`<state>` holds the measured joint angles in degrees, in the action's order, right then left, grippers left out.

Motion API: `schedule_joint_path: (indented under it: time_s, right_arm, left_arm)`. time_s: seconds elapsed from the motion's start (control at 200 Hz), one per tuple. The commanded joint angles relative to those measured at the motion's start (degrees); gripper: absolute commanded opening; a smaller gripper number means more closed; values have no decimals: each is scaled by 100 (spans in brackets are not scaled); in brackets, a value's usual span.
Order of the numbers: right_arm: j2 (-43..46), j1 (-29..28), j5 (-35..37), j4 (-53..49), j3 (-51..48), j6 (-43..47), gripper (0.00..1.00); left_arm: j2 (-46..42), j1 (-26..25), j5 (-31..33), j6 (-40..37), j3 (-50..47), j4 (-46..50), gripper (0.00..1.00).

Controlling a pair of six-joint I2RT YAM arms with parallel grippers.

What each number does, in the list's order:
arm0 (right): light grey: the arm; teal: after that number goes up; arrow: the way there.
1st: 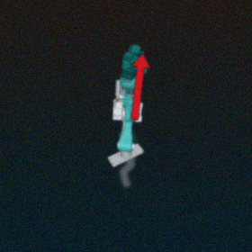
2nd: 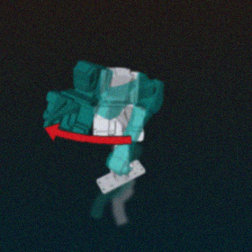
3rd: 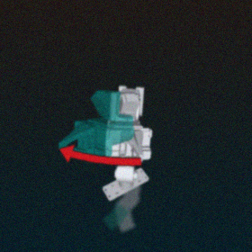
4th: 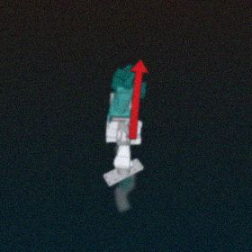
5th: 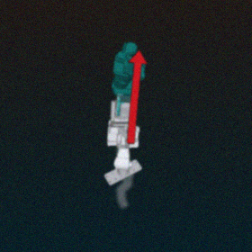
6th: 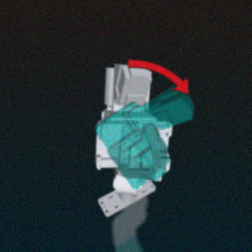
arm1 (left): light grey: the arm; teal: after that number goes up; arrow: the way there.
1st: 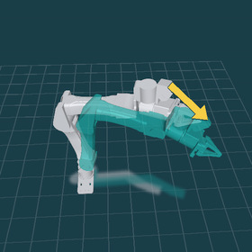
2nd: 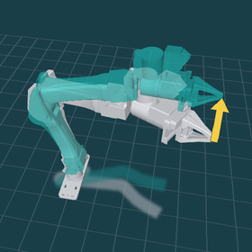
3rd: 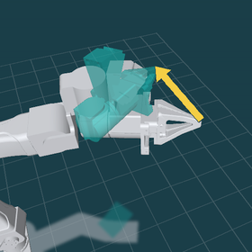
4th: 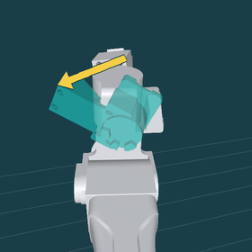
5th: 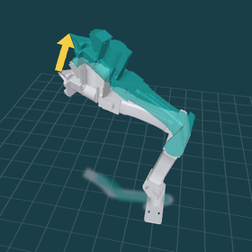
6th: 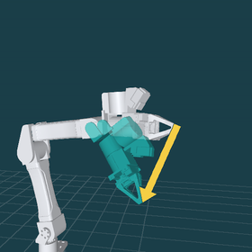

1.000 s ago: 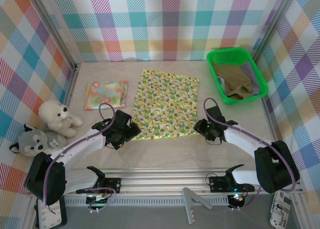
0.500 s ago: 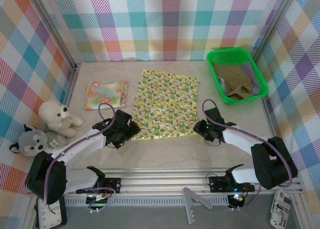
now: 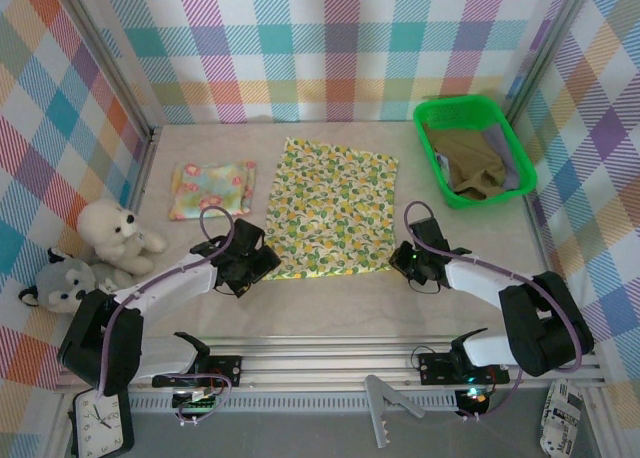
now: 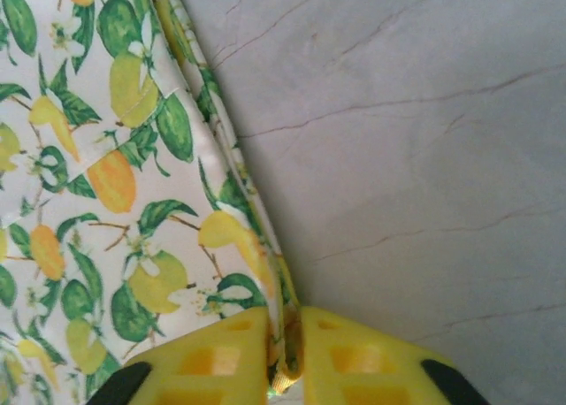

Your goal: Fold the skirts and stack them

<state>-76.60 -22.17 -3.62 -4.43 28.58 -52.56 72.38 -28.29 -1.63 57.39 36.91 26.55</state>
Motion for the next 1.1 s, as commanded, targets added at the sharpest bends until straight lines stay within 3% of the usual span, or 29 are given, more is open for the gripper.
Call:
schedule_joint_path:
  time_s: [0.0,0.26,0.44,0.54,0.735,0.85,0.96,1.095]
  right_arm:
    - [289,-15,-176,197,-89,-69,2]
    - [453,-15,-157,122,-89,-88,0]
    - [442,-15,-122,100,-137,-96,0]
    - [448,-15,-105,103,-174,-100,0]
    - [468,-12,-60,100,-179,-98,0]
    - [546,-11,-60,48,-179,-123,0]
    - [780,-15,-96,-57,-215,-197,0]
    - [1117,-15,-256,-210,-338,-234,0]
  left_arm:
    - [123,54,-210,-43,-45,-105,79]
    - [505,121,-273,-56,9,-265,57]
    - [597,143,28,0,-16,-593,51]
    - [746,146,-117,-36,-52,-832,50]
    - [948,141,-386,-223,119,-595,38]
    - [772,142,-378,-280,137,-398,24]
    - [659,144,-453,-250,115,-307,0]
    - [485,146,-497,-121,11,-174,0]
